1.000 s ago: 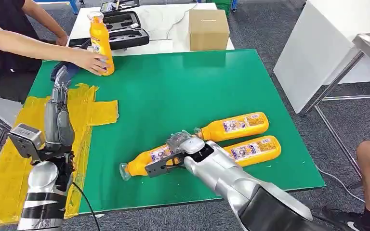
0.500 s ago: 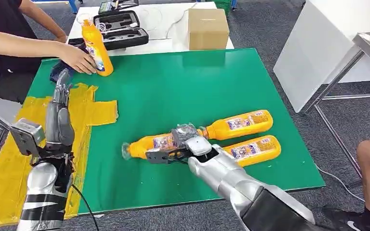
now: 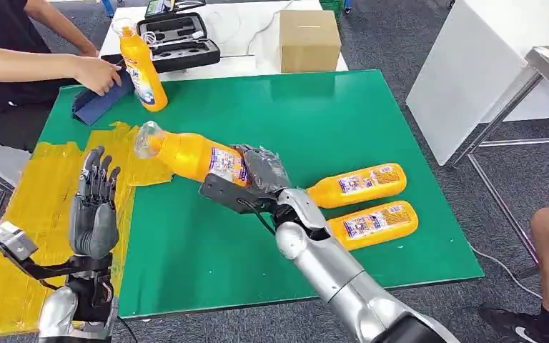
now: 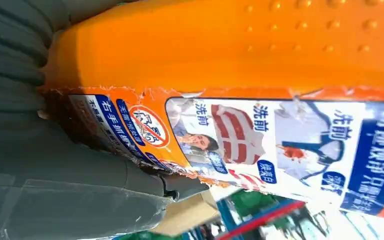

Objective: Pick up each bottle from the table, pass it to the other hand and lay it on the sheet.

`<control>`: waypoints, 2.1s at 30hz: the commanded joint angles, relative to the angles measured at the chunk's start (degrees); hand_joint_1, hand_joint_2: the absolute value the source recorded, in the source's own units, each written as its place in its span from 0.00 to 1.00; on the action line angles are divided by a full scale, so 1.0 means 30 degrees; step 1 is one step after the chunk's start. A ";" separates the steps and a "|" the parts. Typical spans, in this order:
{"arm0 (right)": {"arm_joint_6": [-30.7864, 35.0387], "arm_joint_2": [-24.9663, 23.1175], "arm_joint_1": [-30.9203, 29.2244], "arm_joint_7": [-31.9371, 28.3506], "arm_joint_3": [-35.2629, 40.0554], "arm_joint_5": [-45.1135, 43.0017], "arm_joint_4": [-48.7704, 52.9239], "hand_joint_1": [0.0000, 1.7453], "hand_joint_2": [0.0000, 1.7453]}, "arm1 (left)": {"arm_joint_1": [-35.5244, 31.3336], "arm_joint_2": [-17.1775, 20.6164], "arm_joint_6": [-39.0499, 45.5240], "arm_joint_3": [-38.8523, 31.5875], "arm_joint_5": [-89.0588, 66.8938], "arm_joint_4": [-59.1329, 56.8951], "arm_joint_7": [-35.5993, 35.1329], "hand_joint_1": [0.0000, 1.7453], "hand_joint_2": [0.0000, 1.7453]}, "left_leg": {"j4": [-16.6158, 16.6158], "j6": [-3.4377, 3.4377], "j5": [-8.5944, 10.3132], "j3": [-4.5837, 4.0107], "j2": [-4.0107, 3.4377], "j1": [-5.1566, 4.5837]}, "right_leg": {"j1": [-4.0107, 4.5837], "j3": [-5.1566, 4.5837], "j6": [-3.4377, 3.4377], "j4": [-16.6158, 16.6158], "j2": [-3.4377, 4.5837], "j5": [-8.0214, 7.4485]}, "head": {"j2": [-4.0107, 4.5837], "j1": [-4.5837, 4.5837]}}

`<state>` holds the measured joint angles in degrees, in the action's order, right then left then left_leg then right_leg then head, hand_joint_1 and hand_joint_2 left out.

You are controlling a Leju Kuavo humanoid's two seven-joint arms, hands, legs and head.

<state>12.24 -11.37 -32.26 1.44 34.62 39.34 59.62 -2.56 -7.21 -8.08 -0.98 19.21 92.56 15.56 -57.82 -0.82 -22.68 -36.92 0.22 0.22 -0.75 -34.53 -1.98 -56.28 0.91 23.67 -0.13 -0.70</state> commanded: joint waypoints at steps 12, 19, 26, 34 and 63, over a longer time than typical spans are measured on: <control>0.0379 -0.0015 -0.0357 -0.0660 -0.0279 -0.0900 0.0248 1.00 1.00 | 0.0630 -0.0277 -0.2210 0.1681 0.2838 -0.0421 -0.1543 0.00 1.00 | 0.0003 0.0013 -0.0027 0.0092 0.0011 -0.0001 | 0.0006 0.0092 0.0023 -0.0004 -0.0046 0.0033 | 0.0000 -0.0014; 0.0001 -0.1337 -0.0709 -0.0837 0.1231 -0.0690 -0.1944 1.00 1.00 | 0.0119 -0.0338 -0.2467 0.3546 0.3243 -0.0908 -0.1753 0.00 1.00 | 0.0011 0.0014 -0.0011 0.0057 -0.0001 -0.0001 | 0.0004 0.0060 0.0021 0.0001 -0.0024 0.0013 | 0.0000 -0.0008; -0.0406 -0.1932 0.0339 -0.0736 0.3980 0.0644 -0.2248 1.00 1.00 | 0.0006 -0.0095 -0.2422 0.3659 0.3550 -0.0862 -0.1742 0.00 1.00 | 0.0014 0.0037 -0.0050 0.0160 -0.0008 0.0014 | 0.0026 0.0156 0.0051 0.0005 -0.0040 0.0049 | 0.0000 -0.0007; -0.1035 -0.1890 0.1981 -0.1064 0.6451 0.1308 -0.2286 1.00 1.00 | 0.0140 0.0096 -0.2151 0.2823 0.3653 -0.0905 -0.1556 0.00 1.00 | 0.0041 0.0019 -0.0018 0.0100 0.0017 0.0015 | 0.0021 0.0099 0.0029 0.0038 -0.0043 0.0026 | 0.0000 -0.0014; -0.2452 -0.0224 0.3202 -0.1362 0.9136 0.1546 0.1303 1.00 1.00 | 0.0580 0.0390 -0.3279 0.2064 0.3196 -0.1405 -0.0964 1.00 1.00 | 0.0024 0.0027 -0.0027 0.0055 0.0047 0.0020 | 0.0022 0.0047 0.0034 0.0025 -0.0088 0.0043 | 0.0000 -0.0007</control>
<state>7.63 -13.35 -24.01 -0.98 55.67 43.30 62.69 3.46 -6.95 -17.66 3.37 29.46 92.43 13.29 -57.82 -0.80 -22.69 -37.05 0.17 0.24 -0.75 -34.75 -1.97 -56.27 0.92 23.68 -0.13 -0.72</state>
